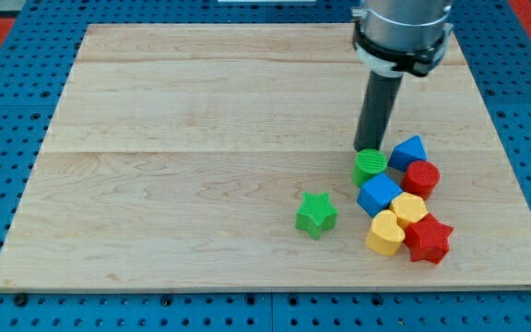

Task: Push the green star into the blue cube

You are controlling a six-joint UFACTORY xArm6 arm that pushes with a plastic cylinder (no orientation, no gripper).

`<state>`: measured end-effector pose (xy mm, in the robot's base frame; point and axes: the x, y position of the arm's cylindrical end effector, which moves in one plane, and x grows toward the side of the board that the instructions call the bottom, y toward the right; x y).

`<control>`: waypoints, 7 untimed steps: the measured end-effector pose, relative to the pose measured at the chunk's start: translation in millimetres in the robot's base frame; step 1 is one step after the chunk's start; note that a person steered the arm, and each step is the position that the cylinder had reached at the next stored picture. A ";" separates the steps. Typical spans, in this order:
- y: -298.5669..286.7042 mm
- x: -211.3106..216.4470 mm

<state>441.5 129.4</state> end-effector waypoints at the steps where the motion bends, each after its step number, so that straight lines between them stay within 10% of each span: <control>1: 2.7 -4.4; 7: 33.9 -22.1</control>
<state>419.4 163.2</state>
